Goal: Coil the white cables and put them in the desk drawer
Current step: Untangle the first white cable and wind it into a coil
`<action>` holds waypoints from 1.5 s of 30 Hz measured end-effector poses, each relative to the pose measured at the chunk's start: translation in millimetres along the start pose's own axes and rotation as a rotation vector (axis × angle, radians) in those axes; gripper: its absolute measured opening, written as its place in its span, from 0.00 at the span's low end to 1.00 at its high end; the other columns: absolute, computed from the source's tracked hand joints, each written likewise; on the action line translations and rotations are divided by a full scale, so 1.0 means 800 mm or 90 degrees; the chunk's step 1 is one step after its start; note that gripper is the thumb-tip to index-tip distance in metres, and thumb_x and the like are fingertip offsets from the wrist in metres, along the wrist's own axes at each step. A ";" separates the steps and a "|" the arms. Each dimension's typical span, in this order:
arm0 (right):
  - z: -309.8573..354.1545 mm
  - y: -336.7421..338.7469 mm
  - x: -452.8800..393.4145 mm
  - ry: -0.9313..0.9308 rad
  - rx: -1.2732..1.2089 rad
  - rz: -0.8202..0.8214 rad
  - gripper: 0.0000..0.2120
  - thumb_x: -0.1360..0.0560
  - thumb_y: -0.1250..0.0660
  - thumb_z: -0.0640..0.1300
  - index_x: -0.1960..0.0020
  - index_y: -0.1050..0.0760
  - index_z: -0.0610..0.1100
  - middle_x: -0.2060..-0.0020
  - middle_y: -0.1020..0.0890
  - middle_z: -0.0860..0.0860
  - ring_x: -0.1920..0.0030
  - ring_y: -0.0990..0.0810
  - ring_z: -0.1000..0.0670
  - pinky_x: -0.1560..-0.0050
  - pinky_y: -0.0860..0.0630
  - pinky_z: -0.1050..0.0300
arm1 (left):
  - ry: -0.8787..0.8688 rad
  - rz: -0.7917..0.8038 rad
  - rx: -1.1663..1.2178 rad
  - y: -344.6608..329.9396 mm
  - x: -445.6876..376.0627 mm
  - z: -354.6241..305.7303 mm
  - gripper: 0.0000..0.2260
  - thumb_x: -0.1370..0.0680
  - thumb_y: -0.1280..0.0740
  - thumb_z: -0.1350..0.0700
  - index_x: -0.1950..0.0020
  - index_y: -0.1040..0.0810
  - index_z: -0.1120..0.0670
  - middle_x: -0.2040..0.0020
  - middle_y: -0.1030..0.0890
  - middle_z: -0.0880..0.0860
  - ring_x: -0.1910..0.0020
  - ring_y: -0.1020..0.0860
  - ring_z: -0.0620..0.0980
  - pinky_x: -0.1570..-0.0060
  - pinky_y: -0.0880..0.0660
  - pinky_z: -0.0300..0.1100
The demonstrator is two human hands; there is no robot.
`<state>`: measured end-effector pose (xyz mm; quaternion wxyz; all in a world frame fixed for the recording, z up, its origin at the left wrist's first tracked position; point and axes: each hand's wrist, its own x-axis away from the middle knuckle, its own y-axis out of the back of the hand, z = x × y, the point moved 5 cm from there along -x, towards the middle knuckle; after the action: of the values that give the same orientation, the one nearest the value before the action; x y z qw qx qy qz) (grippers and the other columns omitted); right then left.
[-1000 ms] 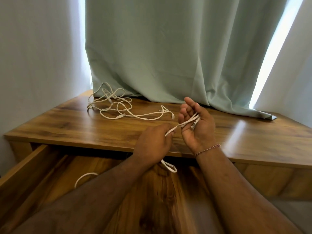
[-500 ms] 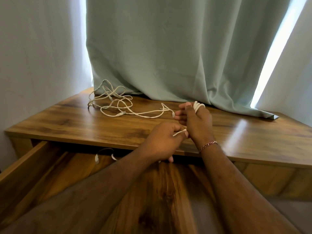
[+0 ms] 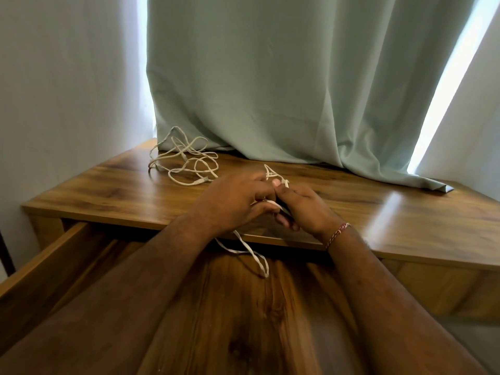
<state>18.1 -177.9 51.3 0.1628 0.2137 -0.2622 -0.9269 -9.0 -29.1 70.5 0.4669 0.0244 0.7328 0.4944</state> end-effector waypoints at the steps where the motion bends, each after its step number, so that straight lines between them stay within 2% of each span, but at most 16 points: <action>1: 0.002 -0.001 0.000 0.001 -0.008 0.003 0.32 0.14 0.48 0.59 0.66 0.23 0.42 0.76 0.26 0.42 0.76 0.30 0.45 0.73 0.33 0.57 | -0.003 -0.002 0.007 0.000 0.000 0.002 0.12 0.23 0.32 0.42 0.49 0.16 0.49 0.52 0.22 0.45 0.55 0.27 0.43 0.60 0.32 0.40; 4: 0.005 0.000 0.003 0.002 -0.040 0.036 0.33 0.14 0.49 0.60 0.63 0.21 0.38 0.77 0.28 0.44 0.77 0.33 0.46 0.74 0.35 0.58 | -0.012 0.000 0.035 0.000 -0.001 0.002 0.13 0.25 0.33 0.40 0.53 0.19 0.48 0.55 0.24 0.42 0.57 0.28 0.40 0.61 0.34 0.34; 7: -0.001 -0.002 0.007 -0.011 -0.043 0.106 0.31 0.17 0.43 0.63 0.59 0.18 0.38 0.78 0.28 0.46 0.79 0.33 0.51 0.75 0.35 0.61 | 0.014 0.017 0.091 0.000 0.001 0.011 0.07 0.24 0.26 0.46 0.53 0.19 0.47 0.59 0.21 0.41 0.59 0.24 0.43 0.60 0.28 0.40; 10: -0.005 -0.005 0.009 -0.023 -0.058 0.168 0.23 0.20 0.34 0.58 0.60 0.17 0.40 0.80 0.29 0.48 0.81 0.34 0.52 0.77 0.35 0.62 | 0.102 0.019 0.224 0.003 0.004 0.033 0.06 0.25 0.23 0.53 0.52 0.18 0.45 0.58 0.18 0.44 0.56 0.21 0.41 0.54 0.24 0.43; 13: -0.008 -0.012 0.010 -0.059 -0.146 0.219 0.19 0.19 0.33 0.52 0.60 0.20 0.39 0.80 0.30 0.48 0.82 0.36 0.53 0.77 0.35 0.61 | 0.129 0.015 0.292 -0.002 0.004 0.040 0.10 0.25 0.23 0.55 0.52 0.19 0.40 0.52 0.19 0.43 0.51 0.21 0.41 0.49 0.25 0.39; 19: -0.014 -0.021 0.013 -0.097 -0.367 0.281 0.18 0.17 0.37 0.47 0.62 0.24 0.39 0.81 0.31 0.49 0.83 0.37 0.55 0.77 0.35 0.61 | 0.178 -0.095 0.282 -0.006 0.009 0.047 0.08 0.29 0.22 0.45 0.53 0.16 0.44 0.53 0.21 0.45 0.54 0.22 0.41 0.57 0.27 0.33; 22: -0.005 -0.024 0.010 -0.040 -0.521 0.314 0.16 0.18 0.34 0.48 0.60 0.26 0.38 0.79 0.28 0.49 0.82 0.32 0.55 0.76 0.31 0.61 | 0.204 -0.110 0.343 -0.008 0.008 0.040 0.09 0.27 0.28 0.39 0.57 0.17 0.43 0.57 0.18 0.44 0.57 0.21 0.42 0.59 0.27 0.37; 24: 0.001 -0.025 0.007 -0.002 -0.593 0.314 0.15 0.19 0.34 0.48 0.59 0.27 0.39 0.77 0.26 0.49 0.81 0.29 0.55 0.74 0.29 0.60 | 0.169 -0.101 0.387 -0.011 0.005 0.025 0.07 0.21 0.32 0.43 0.55 0.16 0.43 0.62 0.18 0.44 0.62 0.22 0.38 0.61 0.31 0.34; 27: 0.010 -0.020 0.004 0.057 -0.652 0.267 0.12 0.18 0.37 0.48 0.56 0.27 0.42 0.71 0.24 0.47 0.76 0.26 0.54 0.68 0.25 0.58 | 0.188 -0.104 0.480 -0.017 0.000 0.017 0.11 0.15 0.37 0.56 0.37 0.17 0.52 0.62 0.19 0.46 0.68 0.26 0.38 0.64 0.29 0.33; 29: 0.013 -0.015 0.003 0.083 -0.690 0.231 0.12 0.17 0.41 0.48 0.55 0.27 0.42 0.67 0.22 0.47 0.72 0.23 0.53 0.64 0.23 0.57 | 0.224 -0.082 0.542 -0.025 0.000 0.014 0.15 0.14 0.39 0.59 0.30 0.21 0.50 0.59 0.18 0.52 0.67 0.25 0.49 0.66 0.26 0.42; 31: 0.015 -0.013 0.001 0.090 -0.737 0.200 0.11 0.18 0.39 0.48 0.53 0.26 0.42 0.63 0.20 0.46 0.66 0.20 0.52 0.59 0.20 0.55 | 0.234 -0.057 0.549 -0.034 0.001 0.011 0.18 0.15 0.39 0.62 0.29 0.23 0.46 0.52 0.17 0.58 0.63 0.22 0.58 0.60 0.21 0.53; 32: 0.016 -0.011 0.001 0.090 -0.761 0.170 0.10 0.18 0.39 0.49 0.52 0.25 0.42 0.61 0.19 0.45 0.64 0.18 0.51 0.57 0.18 0.54 | 0.248 -0.044 0.541 -0.038 0.002 0.010 0.20 0.16 0.39 0.64 0.29 0.24 0.44 0.51 0.16 0.58 0.63 0.21 0.56 0.58 0.21 0.55; 35: 0.023 -0.005 0.000 0.088 -0.824 0.027 0.12 0.18 0.39 0.49 0.50 0.23 0.41 0.54 0.14 0.43 0.57 0.13 0.50 0.55 0.15 0.56 | 0.277 0.050 0.512 -0.049 0.008 -0.001 0.28 0.21 0.38 0.68 0.27 0.32 0.42 0.60 0.15 0.54 0.67 0.19 0.49 0.65 0.21 0.48; 37: 0.027 -0.002 0.000 0.091 -0.845 -0.065 0.13 0.17 0.40 0.48 0.50 0.22 0.40 0.51 0.13 0.40 0.53 0.12 0.48 0.54 0.15 0.56 | 0.263 0.106 0.532 -0.054 0.010 -0.012 0.28 0.22 0.38 0.70 0.28 0.35 0.46 0.63 0.15 0.53 0.70 0.19 0.50 0.67 0.22 0.45; 40: 0.023 0.004 -0.003 0.103 -0.854 -0.159 0.13 0.15 0.42 0.47 0.47 0.23 0.39 0.45 0.14 0.39 0.46 0.13 0.45 0.48 0.16 0.54 | 0.267 0.134 0.571 -0.064 0.010 -0.014 0.27 0.21 0.38 0.71 0.28 0.36 0.47 0.58 0.16 0.56 0.73 0.24 0.51 0.69 0.22 0.50; 45: 0.009 0.008 -0.006 0.073 -0.843 -0.255 0.09 0.15 0.41 0.43 0.43 0.24 0.41 0.39 0.16 0.39 0.39 0.16 0.43 0.43 0.18 0.53 | 0.289 0.189 0.501 -0.071 0.011 -0.011 0.22 0.20 0.37 0.67 0.30 0.31 0.48 0.61 0.16 0.51 0.69 0.24 0.52 0.72 0.26 0.44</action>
<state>20.2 -178.1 62.3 0.0981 0.1624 0.4125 -0.8910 4.0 -60.1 23.2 0.1742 0.1953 0.9365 0.2334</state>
